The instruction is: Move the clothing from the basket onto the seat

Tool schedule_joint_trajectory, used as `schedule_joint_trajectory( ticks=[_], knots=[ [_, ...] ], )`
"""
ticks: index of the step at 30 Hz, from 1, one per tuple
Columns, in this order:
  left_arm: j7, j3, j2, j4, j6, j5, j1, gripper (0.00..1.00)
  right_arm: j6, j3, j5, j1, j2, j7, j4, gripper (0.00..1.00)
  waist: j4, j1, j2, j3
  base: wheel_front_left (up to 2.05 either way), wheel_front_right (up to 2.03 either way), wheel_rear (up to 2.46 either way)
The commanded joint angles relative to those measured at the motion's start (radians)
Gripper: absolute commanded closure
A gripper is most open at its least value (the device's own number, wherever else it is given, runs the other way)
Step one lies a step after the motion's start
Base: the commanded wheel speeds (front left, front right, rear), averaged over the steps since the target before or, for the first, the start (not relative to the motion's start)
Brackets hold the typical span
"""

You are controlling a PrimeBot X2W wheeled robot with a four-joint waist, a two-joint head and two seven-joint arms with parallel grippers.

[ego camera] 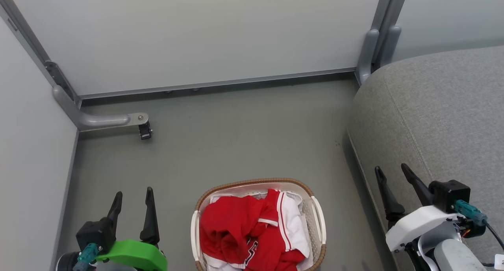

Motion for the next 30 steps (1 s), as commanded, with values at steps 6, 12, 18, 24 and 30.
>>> schedule_joint_trajectory(
  ticks=[6, 12, 18, 24, 30],
  knots=[
    [-0.017, 0.005, 0.001, 0.008, -0.002, 0.047, 0.02, 0.0, 0.0, -0.003, -0.055, 0.013, 0.001, -0.02, 0.005, 0.0, -0.001, 0.0, 0.0, -0.001, 0.0, 0.0, 0.0],
    [-0.028, 0.0, 0.001, -0.001, -0.001, 0.084, 0.033, 0.0, 0.0, -0.008, -0.096, 0.021, 0.004, -0.033, 0.012, 0.0, 0.0, 0.0, 0.0, -0.002, 0.0, 0.0, 0.0],
    [-0.039, -0.01, 0.002, 0.005, 0.007, 0.106, 0.04, 0.0, 0.0, -0.018, -0.133, 0.024, 0.01, -0.042, 0.012, 0.0, -0.001, 0.0, 0.0, 0.001, 0.0, 0.0, 0.0],
    [-0.049, -0.038, 0.002, 0.015, 0.0, 0.133, 0.006, 0.0, 0.0, -0.017, -0.168, -0.017, 0.005, -0.052, -0.007, 0.0, -0.008, 0.0, 0.0, 0.054, 0.0, 0.0, 0.0],
    [-0.054, -0.087, 0.002, 0.079, -0.005, 0.052, -0.078, 0.0, 0.0, 0.006, -0.136, -0.085, -0.002, -0.057, -0.033, 0.0, -0.024, 0.0, 0.0, 0.166, 0.0, 0.0, 0.0]
  ],
)
